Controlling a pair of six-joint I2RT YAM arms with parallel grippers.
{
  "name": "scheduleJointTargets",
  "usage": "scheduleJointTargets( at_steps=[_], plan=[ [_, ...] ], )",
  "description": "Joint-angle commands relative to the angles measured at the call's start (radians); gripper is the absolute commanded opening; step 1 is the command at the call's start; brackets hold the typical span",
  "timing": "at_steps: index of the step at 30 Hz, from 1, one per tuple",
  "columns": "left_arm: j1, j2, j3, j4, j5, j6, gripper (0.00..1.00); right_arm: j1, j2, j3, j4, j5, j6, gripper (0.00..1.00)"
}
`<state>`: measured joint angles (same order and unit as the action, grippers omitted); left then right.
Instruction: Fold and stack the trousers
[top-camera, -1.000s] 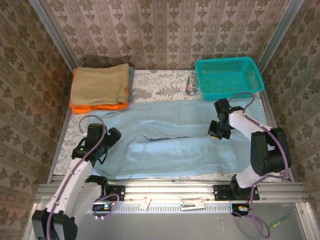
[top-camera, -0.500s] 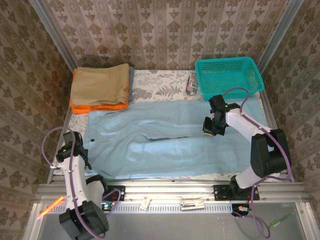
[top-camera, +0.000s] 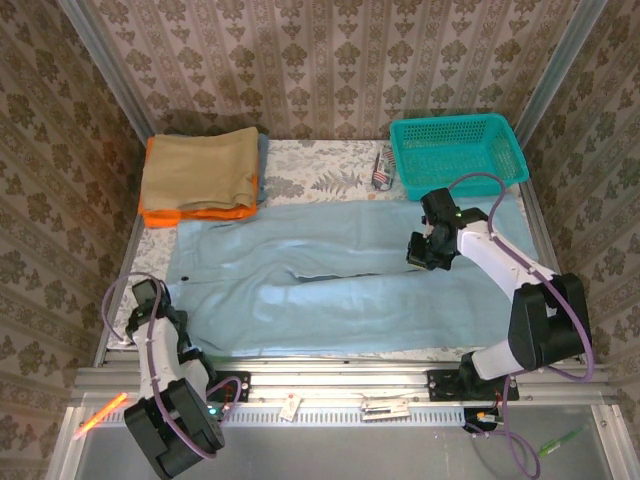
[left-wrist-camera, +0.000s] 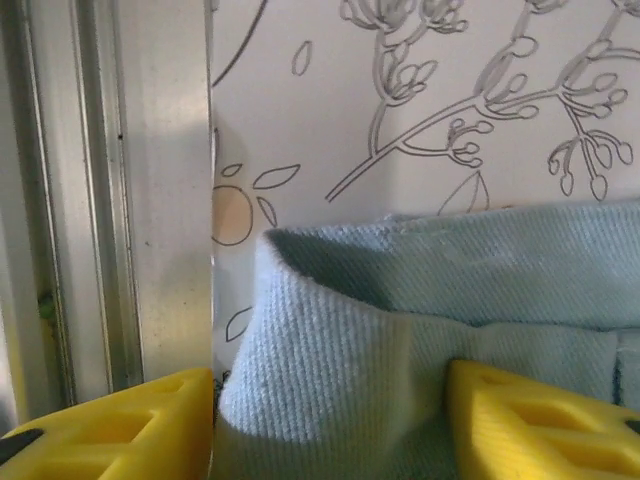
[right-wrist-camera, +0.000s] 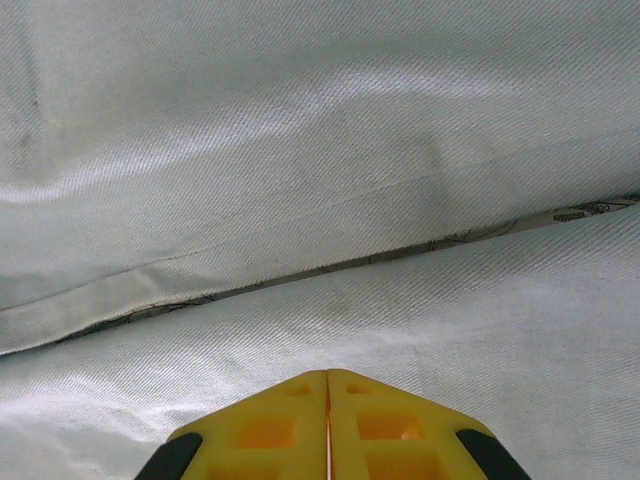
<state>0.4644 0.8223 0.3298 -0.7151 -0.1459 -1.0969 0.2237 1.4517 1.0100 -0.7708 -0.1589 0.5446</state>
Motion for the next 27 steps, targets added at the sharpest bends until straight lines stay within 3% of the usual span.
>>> scheduleJointTargets(
  at_steps=[1,4,10,12,16,20,23,27],
  plan=[
    [0.004,0.004,-0.041,0.129,0.095,0.036,0.43,0.005,-0.046,-0.011,-0.055,0.002,-0.021,0.09],
    [0.004,-0.033,-0.036,0.112,0.116,0.040,0.33,0.006,-0.053,-0.014,-0.062,0.003,-0.018,0.09],
    [0.005,-0.114,-0.009,0.089,0.149,0.083,0.30,0.004,-0.107,-0.018,-0.110,0.017,0.016,0.10],
    [0.002,-0.125,-0.004,0.096,0.179,0.086,0.27,-0.003,-0.131,-0.023,-0.149,0.026,0.040,0.17],
    [0.002,-0.136,0.003,0.118,0.231,0.091,0.17,-0.068,-0.224,-0.082,-0.208,0.021,0.072,0.30],
    [0.002,-0.148,-0.018,0.219,0.314,0.105,0.04,-0.214,-0.289,-0.108,-0.292,0.064,0.018,0.30],
    [0.000,-0.120,-0.004,0.245,0.350,0.111,0.02,-0.288,-0.323,-0.145,-0.297,0.019,0.054,0.31],
    [-0.003,-0.094,-0.007,0.286,0.391,0.103,0.01,-0.286,-0.404,-0.268,-0.294,0.023,0.213,0.33]
  ],
)
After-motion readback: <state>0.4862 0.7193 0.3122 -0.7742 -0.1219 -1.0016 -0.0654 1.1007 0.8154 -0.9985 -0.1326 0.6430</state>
